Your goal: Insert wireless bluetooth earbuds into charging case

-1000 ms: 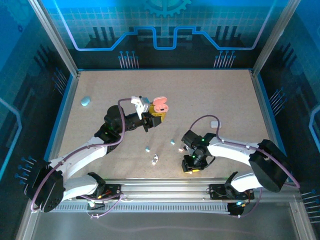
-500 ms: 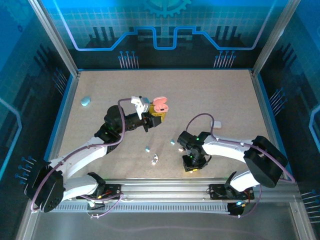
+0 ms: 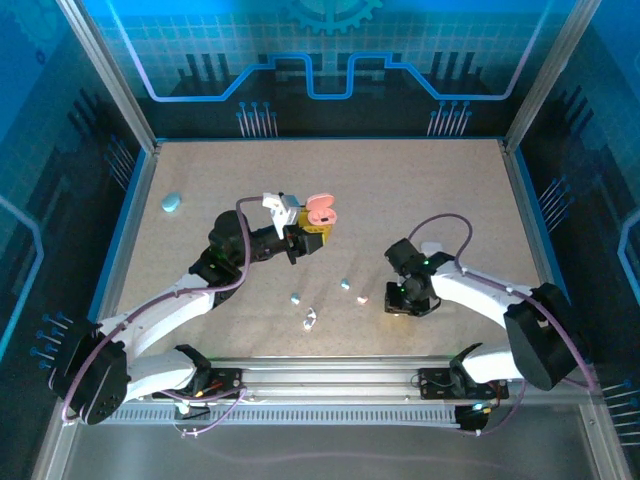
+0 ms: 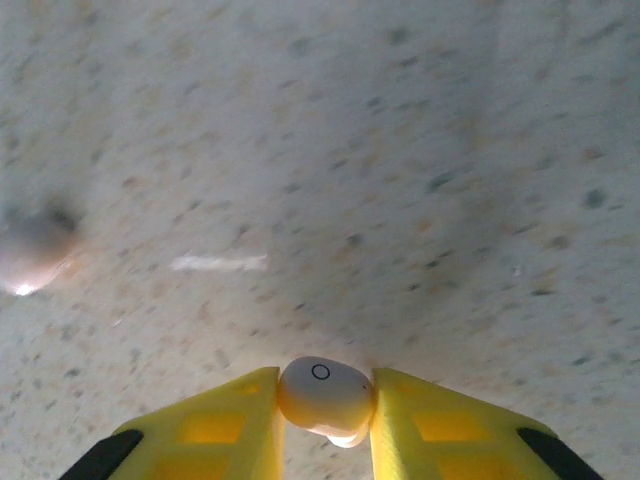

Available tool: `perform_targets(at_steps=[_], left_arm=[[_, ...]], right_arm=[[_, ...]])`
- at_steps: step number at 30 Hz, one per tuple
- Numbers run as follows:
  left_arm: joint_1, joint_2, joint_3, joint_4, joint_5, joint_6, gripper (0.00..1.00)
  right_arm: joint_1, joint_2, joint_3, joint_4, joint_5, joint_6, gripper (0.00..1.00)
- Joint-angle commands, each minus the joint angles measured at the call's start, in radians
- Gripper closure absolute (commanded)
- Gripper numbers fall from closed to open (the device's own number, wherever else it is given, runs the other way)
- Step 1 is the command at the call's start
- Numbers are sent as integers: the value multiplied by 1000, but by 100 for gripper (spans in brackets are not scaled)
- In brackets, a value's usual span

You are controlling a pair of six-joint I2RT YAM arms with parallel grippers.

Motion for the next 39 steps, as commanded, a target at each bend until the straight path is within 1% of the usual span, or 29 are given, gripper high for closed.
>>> perform_targets(at_steps=[1,8,16,20,24,28,32,35,39], left_arm=[[6,-11,17,-6,0,15,64],[6,-11,12,-5,-16,16,64],[6,3,17,3,-17,8,64],[7,1,17,2,-15,6,64],[6,1,18,2,-15,4,64],[7,2,19,-1,-14,2,64],[6,4,24,-5,-11,4,64],[6,5,24,-7,-14,4,64],[6,7,21,-5,-14,4,64]], right_arm=[[-30,6,-14,32,-31,4,71],[-38,9,-30,42,-124,-42,63],[-39,-29,-33,51,-202,-102,62],[-43,-49,8,-44,-96,-105,61],[-60,-64,18,-44,-38,-92,60],[-90,-23,16,4,-62,-113,59],[-100,26,22,54,-115,-119,59],[-100,43,17,81,-149,-122,61],[-100,51,15,89,-165,-135,62]])
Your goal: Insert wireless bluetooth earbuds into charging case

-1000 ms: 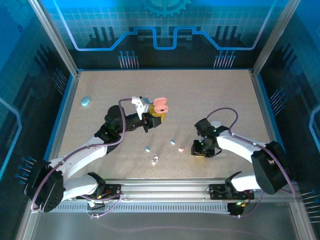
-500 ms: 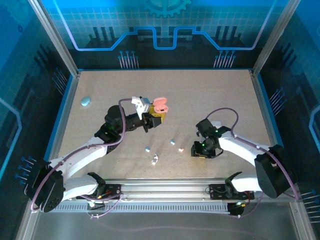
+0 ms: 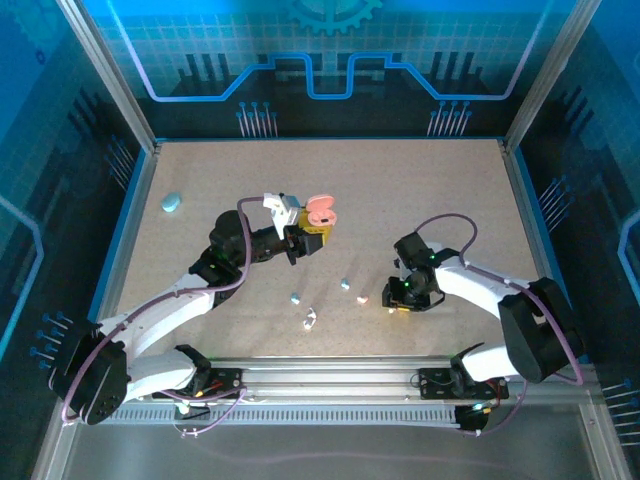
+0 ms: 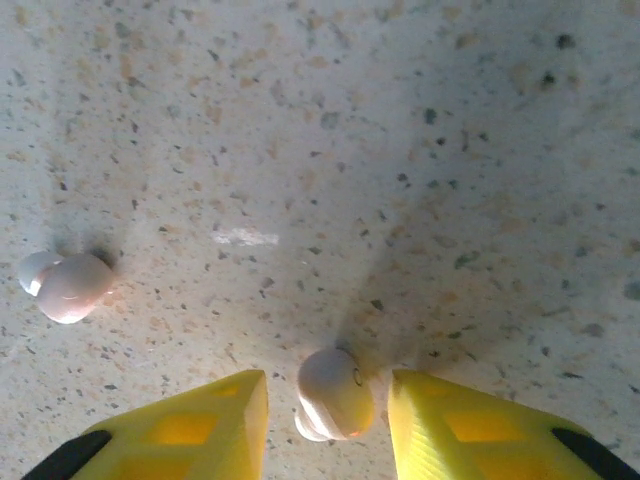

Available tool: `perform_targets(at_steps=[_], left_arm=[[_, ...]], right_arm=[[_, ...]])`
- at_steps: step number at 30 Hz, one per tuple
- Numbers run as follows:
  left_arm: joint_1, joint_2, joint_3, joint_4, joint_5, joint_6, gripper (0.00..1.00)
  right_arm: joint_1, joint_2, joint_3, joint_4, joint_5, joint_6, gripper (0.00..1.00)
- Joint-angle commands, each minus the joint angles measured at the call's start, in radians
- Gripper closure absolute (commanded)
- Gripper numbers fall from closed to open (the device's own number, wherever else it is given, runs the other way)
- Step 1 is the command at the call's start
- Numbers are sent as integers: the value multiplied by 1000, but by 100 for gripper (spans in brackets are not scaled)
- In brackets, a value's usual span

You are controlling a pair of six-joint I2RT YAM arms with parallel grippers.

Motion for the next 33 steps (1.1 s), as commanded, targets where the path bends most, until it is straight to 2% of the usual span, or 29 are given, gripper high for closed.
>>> perform_targets(at_steps=[1,11,24,28,33], left_arm=[[5,8,22,13,-10,2,64],[6,20,23,23,-7,-3,64],[5,13,15,27,-11,0,64],[6,11,13,27,-11,-1,64],[7,13,12,30,-12,1,64]], right_arm=[[-11,15,16,21,-39,-24,63],[4,5,21,38,-114,-23,65],[58,24,69,28,-115,-22,64],[62,22,91,-10,-82,-23,64],[83,60,148,-98,32,-12,65]])
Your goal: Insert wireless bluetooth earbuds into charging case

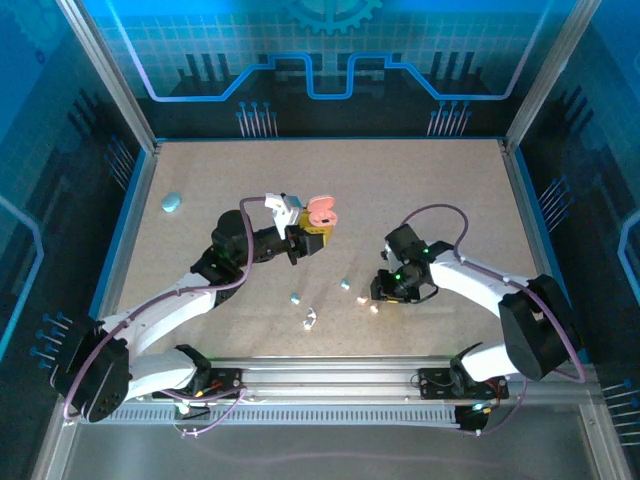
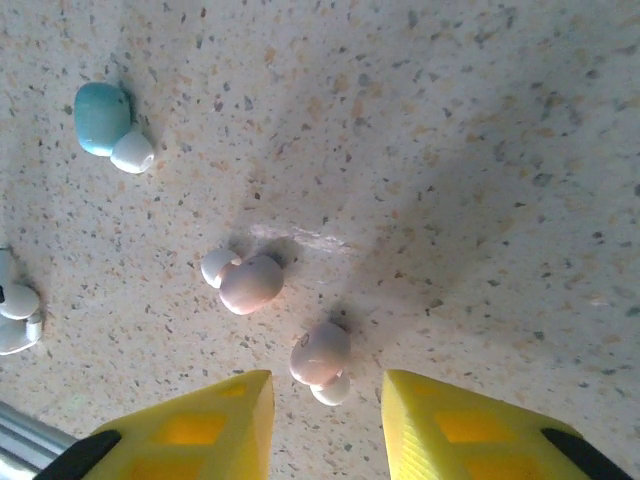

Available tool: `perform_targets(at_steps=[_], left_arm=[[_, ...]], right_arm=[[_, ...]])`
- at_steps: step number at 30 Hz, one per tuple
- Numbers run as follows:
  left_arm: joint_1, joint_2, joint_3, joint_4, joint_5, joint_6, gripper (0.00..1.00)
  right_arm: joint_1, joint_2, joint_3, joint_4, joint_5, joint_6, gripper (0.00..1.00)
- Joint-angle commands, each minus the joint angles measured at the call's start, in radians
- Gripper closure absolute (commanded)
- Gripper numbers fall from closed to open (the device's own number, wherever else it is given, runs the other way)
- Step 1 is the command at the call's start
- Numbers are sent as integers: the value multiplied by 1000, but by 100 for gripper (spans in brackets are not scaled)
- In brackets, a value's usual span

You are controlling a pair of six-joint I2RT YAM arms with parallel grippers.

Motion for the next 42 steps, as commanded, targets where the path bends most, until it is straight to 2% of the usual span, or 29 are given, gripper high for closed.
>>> perform_targets(at_steps=[1,10,16,42], left_arm=[[7,-3,12,32,-11,2,64],[7,-19,4,21,-22,11,64],[7,-25,4,15,-23,15,64],[8,-16,15,9,-16,7,64]], right_arm=[[35,49,59,-87,86,6,65],[109,155,104,-82,115,92,66],[111,187,103,-70,100,105,68],[127,219,147,-128,121,36,71]])
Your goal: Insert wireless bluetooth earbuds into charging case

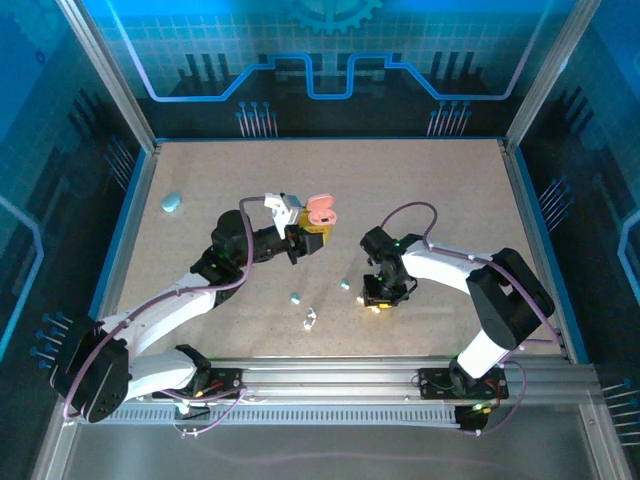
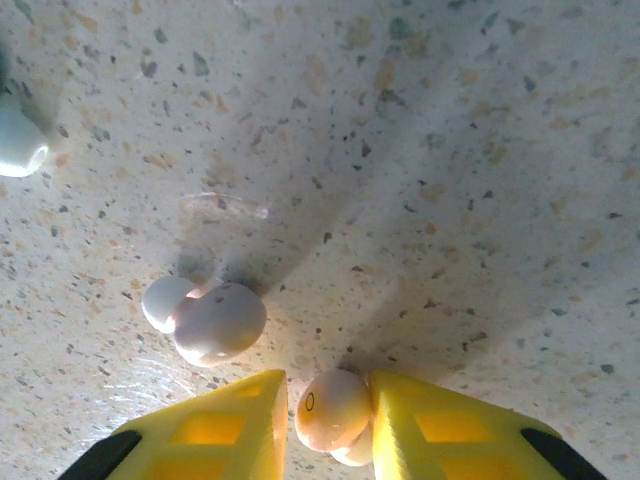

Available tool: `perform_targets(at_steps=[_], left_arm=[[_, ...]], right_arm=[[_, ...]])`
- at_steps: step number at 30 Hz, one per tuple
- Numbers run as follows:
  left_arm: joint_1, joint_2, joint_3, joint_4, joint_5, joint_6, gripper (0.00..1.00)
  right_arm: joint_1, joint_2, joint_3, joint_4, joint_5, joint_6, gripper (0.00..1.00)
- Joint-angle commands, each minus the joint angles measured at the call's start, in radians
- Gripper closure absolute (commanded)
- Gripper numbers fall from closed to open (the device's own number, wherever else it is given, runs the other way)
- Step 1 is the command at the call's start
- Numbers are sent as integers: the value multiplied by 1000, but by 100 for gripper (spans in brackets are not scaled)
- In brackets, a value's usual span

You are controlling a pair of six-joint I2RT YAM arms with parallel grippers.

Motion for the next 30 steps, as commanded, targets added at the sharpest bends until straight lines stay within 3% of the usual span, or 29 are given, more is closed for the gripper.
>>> perform_targets(at_steps=[1,30], left_arm=[[7,-14,14,10,-2,4,64],[7,-23,6,13,-6,8,64]], right_arm=[[15,24,27,-35,30,-15,71],[6,29,32,0,17,48,68]])
